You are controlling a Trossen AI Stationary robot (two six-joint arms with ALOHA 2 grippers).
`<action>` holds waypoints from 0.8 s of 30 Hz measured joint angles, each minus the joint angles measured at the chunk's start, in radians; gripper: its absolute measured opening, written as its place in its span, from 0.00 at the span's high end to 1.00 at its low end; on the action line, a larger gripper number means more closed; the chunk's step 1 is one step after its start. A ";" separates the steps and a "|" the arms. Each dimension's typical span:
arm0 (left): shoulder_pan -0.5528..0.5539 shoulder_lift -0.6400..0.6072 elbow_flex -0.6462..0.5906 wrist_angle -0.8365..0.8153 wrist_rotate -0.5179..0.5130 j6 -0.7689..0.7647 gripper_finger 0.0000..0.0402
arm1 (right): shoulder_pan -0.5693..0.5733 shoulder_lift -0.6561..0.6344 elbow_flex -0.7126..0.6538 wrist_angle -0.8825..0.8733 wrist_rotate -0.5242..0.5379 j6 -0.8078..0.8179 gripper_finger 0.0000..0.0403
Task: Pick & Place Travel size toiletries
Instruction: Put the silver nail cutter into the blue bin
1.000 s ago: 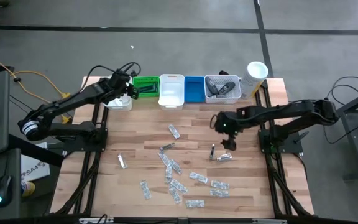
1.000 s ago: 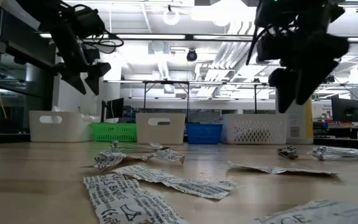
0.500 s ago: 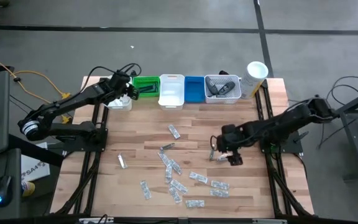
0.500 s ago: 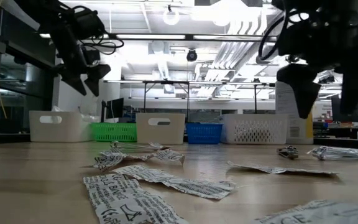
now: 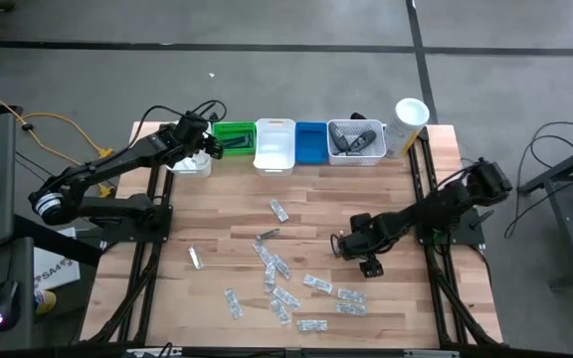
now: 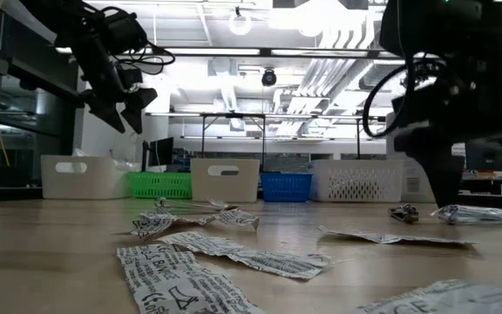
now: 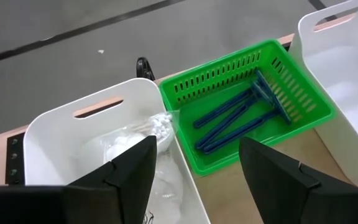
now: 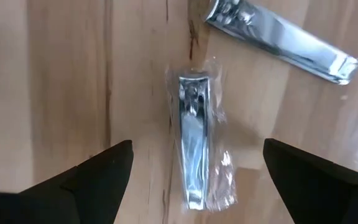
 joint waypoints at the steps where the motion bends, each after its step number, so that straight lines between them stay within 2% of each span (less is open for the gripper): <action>1: 0.000 0.000 0.000 0.000 0.001 0.000 0.43 | 0.001 0.015 0.001 0.004 0.001 0.007 0.12; 6: 0.000 0.000 0.000 -0.001 0.003 0.024 0.43 | 0.003 0.055 0.005 0.006 -0.002 0.055 0.18; 15: 0.000 0.000 0.000 -0.007 0.016 0.026 0.43 | 0.004 0.060 0.003 0.021 0.001 0.103 0.48; 24: 0.000 0.000 0.000 -0.013 0.054 0.023 0.43 | 0.004 0.062 0.002 0.024 -0.002 0.102 0.75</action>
